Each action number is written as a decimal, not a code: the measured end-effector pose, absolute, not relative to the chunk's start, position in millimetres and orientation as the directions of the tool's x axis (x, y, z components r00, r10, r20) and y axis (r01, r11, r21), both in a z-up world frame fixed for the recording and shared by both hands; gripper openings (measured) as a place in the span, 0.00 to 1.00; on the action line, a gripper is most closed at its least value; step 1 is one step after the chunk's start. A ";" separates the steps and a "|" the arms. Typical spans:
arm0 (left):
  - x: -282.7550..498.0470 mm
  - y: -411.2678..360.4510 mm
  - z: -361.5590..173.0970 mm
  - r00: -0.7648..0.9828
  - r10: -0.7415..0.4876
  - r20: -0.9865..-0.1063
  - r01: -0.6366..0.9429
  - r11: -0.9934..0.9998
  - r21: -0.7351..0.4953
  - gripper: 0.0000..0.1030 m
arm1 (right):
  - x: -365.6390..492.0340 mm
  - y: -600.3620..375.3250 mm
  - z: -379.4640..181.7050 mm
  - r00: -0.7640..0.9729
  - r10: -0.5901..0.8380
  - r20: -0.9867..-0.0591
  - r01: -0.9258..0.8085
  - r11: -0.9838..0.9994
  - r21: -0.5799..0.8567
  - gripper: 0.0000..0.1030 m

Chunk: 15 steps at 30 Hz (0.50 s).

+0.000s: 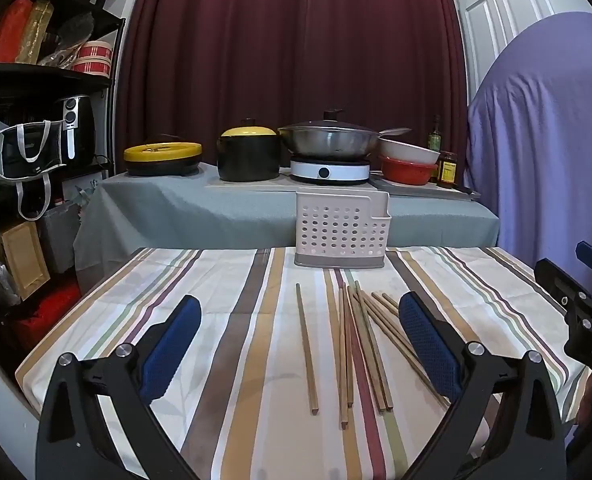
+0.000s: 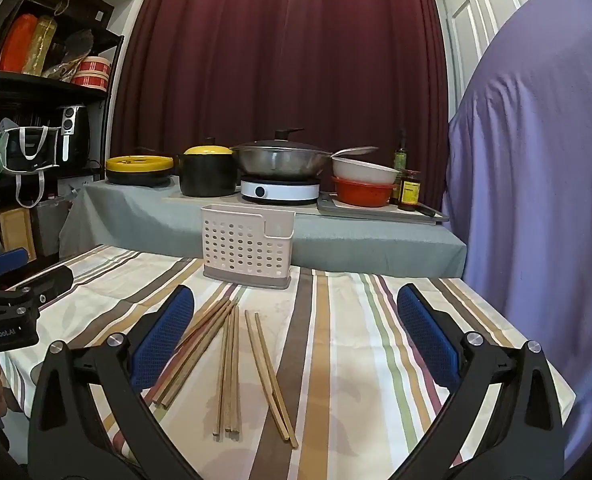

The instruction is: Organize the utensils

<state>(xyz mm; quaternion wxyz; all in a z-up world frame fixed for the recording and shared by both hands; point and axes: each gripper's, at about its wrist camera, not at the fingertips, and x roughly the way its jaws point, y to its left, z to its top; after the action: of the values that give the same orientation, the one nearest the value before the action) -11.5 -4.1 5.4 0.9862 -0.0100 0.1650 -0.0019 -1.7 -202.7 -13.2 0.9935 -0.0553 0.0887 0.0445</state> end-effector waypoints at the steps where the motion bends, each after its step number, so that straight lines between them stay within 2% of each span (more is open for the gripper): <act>1: -11.7 -3.7 6.0 0.946 -0.005 -0.326 -0.002 1.000 -0.020 0.94 | -1.5 -203.4 -12.7 0.980 0.077 -0.181 -0.096 0.990 -0.101 0.96; 15: -11.2 0.8 1.5 0.944 -0.008 -0.329 -0.003 0.999 -0.032 0.94 | -1.0 -205.8 -13.8 0.981 0.075 -0.177 -0.094 0.991 -0.098 0.96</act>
<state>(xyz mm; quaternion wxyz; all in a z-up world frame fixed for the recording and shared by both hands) -11.2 0.8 1.5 0.9858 -0.0162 0.1671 -0.0014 -1.0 -205.8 -13.8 0.9939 -0.0531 0.0866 0.0425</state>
